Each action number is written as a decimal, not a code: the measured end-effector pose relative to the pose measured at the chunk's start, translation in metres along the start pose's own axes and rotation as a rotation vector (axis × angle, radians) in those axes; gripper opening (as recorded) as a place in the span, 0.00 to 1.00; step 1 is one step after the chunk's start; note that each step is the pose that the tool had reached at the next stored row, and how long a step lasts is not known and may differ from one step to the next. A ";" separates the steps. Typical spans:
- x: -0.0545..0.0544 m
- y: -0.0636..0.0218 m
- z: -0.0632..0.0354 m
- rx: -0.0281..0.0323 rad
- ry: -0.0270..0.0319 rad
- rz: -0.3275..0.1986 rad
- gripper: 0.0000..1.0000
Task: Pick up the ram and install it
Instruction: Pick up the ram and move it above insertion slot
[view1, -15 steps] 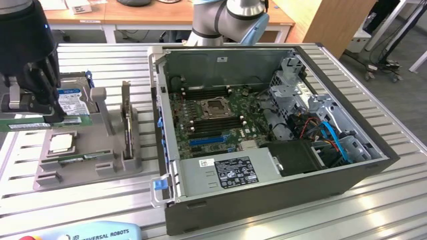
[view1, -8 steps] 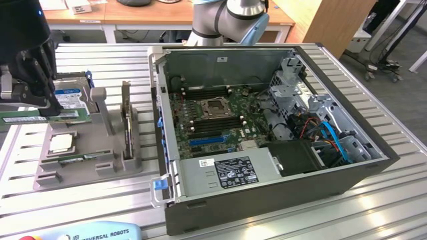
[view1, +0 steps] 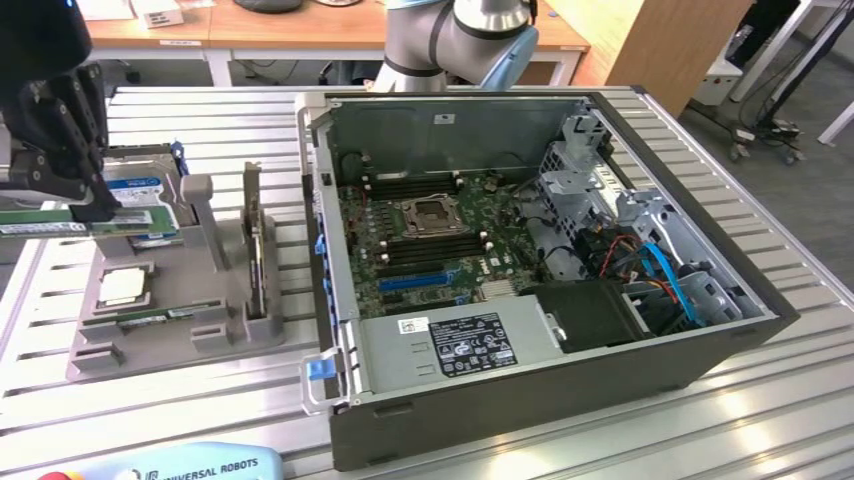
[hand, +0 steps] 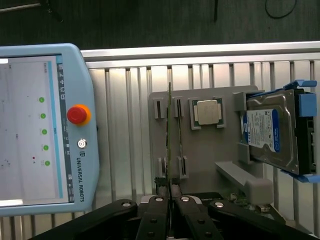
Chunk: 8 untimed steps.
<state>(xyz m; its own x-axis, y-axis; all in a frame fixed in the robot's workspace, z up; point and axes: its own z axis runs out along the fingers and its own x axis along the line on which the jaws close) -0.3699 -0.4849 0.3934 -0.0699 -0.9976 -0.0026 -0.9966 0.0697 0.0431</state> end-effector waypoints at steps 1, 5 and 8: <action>0.000 0.0000 -0.0014 0.0000 -0.0001 0.001 0.11; 0.000 0.0003 -0.0067 0.0000 -0.0002 0.005 0.11; 0.000 0.0003 -0.0081 0.0001 -0.0004 0.007 0.11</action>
<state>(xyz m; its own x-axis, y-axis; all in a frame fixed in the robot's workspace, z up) -0.3699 -0.4850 0.4015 -0.0772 -0.9970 -0.0027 -0.9961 0.0770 0.0430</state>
